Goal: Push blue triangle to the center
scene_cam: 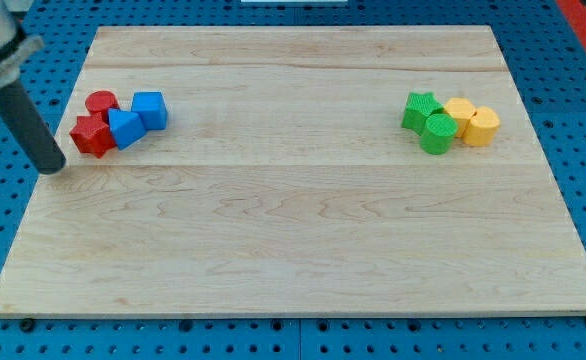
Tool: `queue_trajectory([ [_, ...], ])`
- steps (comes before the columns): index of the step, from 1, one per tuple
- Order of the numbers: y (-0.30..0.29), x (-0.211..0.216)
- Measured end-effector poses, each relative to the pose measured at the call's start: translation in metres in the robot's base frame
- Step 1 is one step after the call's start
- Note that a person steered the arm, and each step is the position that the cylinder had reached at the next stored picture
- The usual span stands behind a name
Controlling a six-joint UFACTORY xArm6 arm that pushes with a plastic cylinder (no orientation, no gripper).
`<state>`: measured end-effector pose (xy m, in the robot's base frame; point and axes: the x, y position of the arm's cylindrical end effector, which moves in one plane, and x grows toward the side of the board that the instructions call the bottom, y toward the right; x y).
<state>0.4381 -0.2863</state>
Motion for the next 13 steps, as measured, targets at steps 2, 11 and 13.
queue_trajectory([
  [2, 0.033, -0.049],
  [11, 0.166, 0.021],
  [13, 0.231, 0.022],
])
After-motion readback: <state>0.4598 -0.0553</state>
